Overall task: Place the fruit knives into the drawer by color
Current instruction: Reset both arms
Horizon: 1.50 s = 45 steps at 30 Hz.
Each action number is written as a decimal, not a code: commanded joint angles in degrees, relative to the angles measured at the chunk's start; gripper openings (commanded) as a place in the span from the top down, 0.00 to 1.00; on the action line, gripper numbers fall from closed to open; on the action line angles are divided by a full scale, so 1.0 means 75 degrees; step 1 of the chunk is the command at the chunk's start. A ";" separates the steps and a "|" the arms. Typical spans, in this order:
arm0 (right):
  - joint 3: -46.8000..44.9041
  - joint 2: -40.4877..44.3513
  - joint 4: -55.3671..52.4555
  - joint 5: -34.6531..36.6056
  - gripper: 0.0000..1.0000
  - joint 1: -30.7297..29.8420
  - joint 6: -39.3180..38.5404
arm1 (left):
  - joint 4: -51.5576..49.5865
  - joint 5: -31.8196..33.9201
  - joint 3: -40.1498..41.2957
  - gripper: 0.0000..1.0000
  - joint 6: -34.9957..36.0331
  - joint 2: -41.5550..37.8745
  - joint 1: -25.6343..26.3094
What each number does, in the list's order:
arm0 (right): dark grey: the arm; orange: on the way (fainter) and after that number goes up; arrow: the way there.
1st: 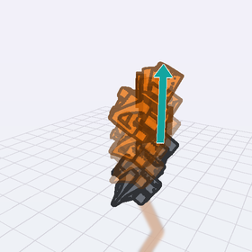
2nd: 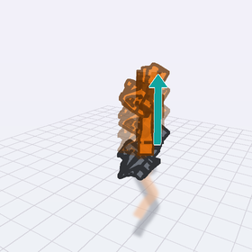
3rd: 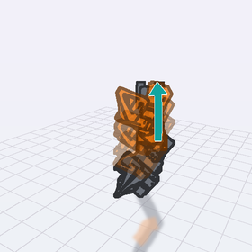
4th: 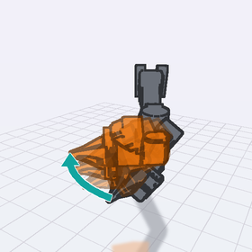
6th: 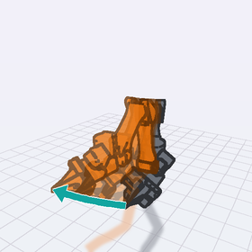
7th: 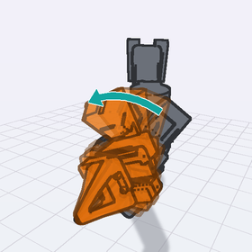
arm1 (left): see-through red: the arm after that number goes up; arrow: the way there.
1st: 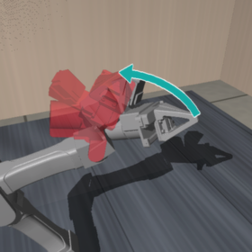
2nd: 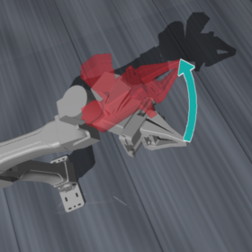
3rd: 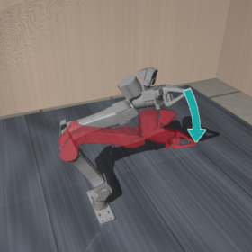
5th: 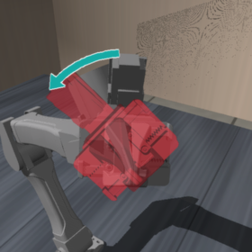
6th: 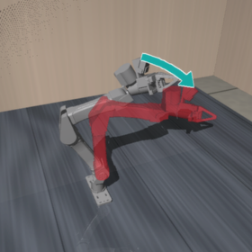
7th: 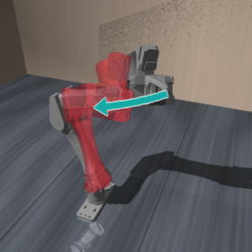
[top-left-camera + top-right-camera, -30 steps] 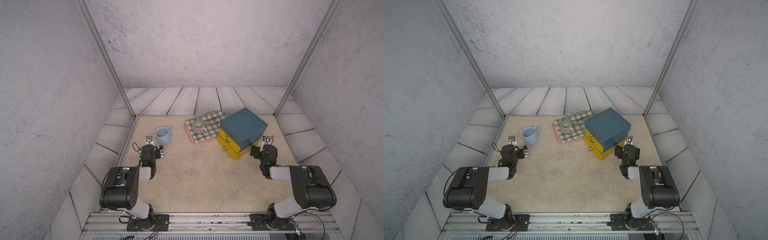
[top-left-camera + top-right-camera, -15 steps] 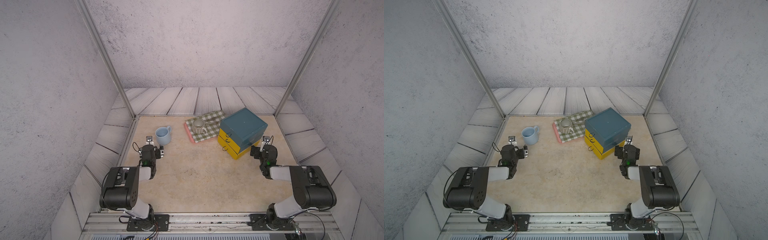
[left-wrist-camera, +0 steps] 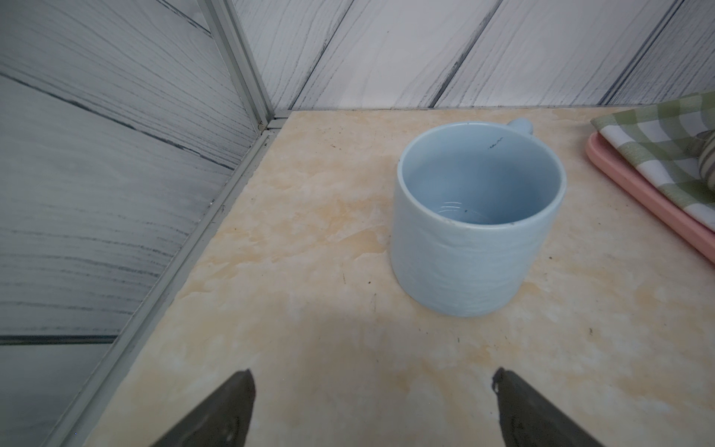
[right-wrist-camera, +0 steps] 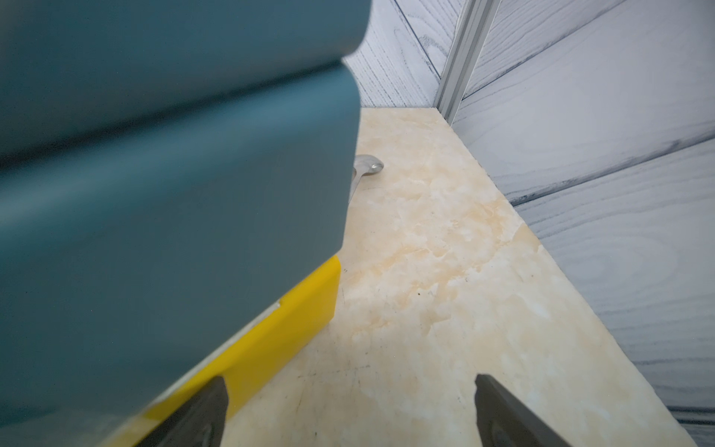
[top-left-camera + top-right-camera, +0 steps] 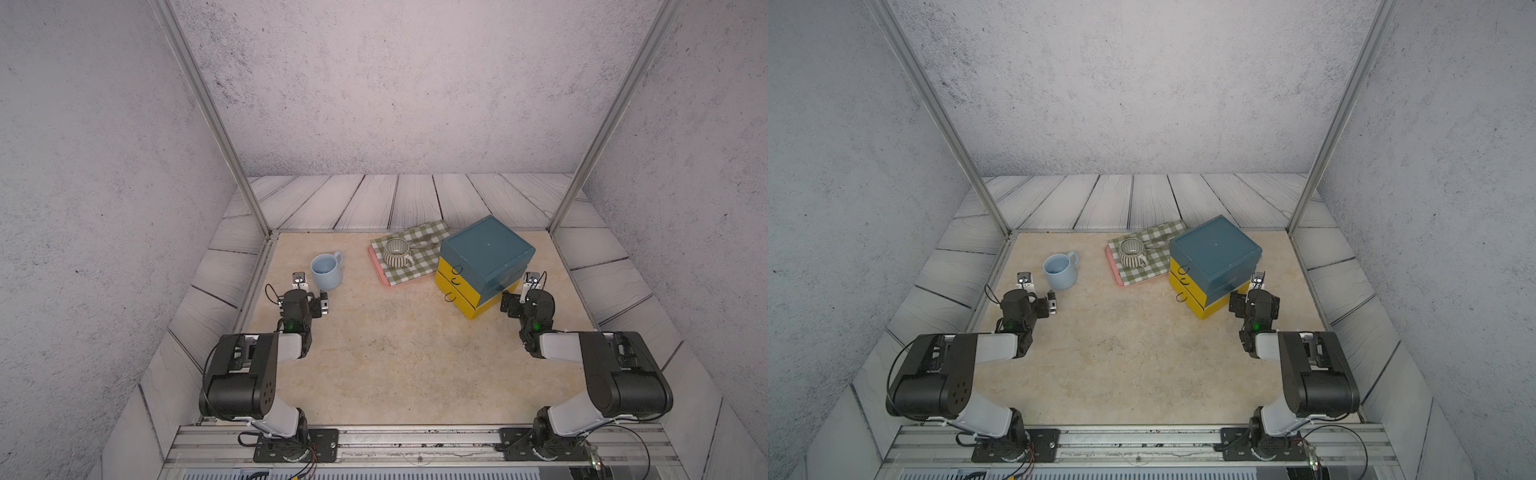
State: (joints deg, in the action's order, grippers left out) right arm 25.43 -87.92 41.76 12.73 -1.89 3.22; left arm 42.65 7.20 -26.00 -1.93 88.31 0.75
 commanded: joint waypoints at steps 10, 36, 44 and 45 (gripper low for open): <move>0.0097 0.0004 0.0003 -0.0224 0.01 -0.0019 0.0086 | 0.4896 0.0561 0.2429 0.01 -0.0267 0.0156 -0.0029; 0.0100 0.0004 0.0002 -0.0221 0.01 -0.0025 0.0086 | -0.0134 -0.0176 -0.0217 0.01 -0.0035 -0.0027 -0.0111; 0.0096 0.0004 -0.0001 -0.0221 0.01 -0.0022 0.0080 | -0.0057 -0.0515 -0.0158 0.01 0.0117 -0.0091 -0.0101; 0.0096 0.0004 -0.0001 -0.0221 0.01 -0.0028 0.0081 | -0.0049 -0.0515 -0.0155 0.01 0.0117 -0.0080 -0.0101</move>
State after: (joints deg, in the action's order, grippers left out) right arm 25.43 -87.92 41.71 12.53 -1.80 3.25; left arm 42.26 4.29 -26.94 -1.48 87.46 0.43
